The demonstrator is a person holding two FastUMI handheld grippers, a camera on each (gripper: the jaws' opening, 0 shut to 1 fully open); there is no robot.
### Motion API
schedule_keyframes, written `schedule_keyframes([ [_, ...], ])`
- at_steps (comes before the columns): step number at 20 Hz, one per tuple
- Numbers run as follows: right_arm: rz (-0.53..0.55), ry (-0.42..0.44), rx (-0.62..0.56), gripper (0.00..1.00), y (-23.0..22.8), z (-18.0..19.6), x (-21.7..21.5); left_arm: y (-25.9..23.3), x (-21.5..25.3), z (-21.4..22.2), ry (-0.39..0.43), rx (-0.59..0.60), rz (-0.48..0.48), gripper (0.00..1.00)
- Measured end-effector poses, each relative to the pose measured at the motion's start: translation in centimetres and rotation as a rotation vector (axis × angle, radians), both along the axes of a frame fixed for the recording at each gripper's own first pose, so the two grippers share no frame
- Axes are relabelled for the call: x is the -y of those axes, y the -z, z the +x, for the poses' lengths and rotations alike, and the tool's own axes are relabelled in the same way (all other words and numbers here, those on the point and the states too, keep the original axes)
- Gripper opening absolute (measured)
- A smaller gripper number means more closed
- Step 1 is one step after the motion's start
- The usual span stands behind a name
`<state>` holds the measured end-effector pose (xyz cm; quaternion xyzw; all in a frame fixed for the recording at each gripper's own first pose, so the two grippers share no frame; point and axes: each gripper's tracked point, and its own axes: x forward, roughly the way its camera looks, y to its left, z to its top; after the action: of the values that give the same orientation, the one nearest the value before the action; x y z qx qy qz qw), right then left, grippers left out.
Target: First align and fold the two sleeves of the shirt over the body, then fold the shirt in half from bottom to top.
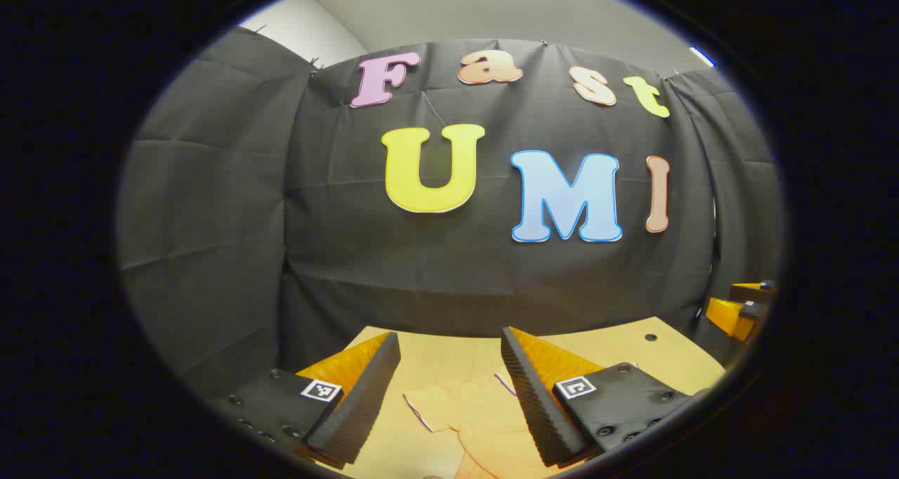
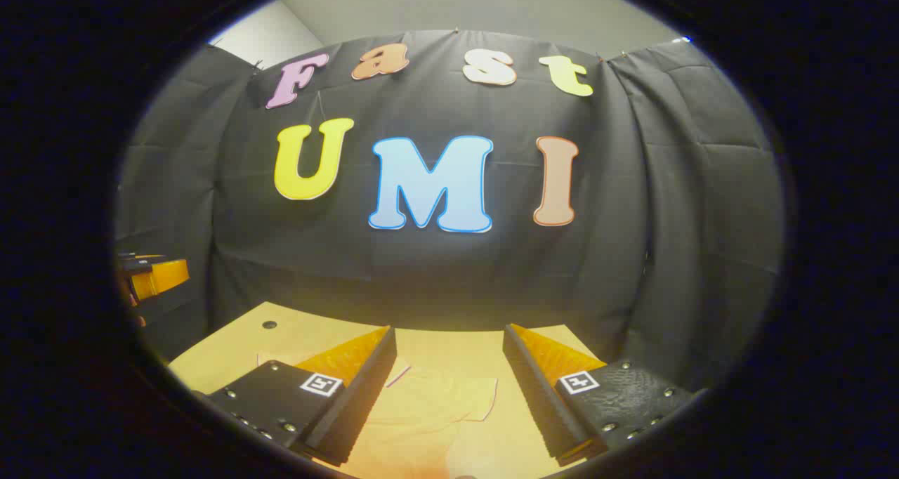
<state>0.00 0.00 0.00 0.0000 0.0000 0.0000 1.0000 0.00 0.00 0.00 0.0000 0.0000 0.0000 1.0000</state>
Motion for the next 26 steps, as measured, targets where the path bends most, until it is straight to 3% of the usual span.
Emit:
schedule_keyframes([
  [18,0.021,0.005,-0.050,0.96,1.9,1.6,1.0,0.1,0.5,0.4,0.021,-0.004,0.031,0.94],
  [26,0.006,0.020,-0.213,0.97,7.7,6.1,3.1,0.5,0.9,0.6,0.042,-0.023,0.032,0.94],
])
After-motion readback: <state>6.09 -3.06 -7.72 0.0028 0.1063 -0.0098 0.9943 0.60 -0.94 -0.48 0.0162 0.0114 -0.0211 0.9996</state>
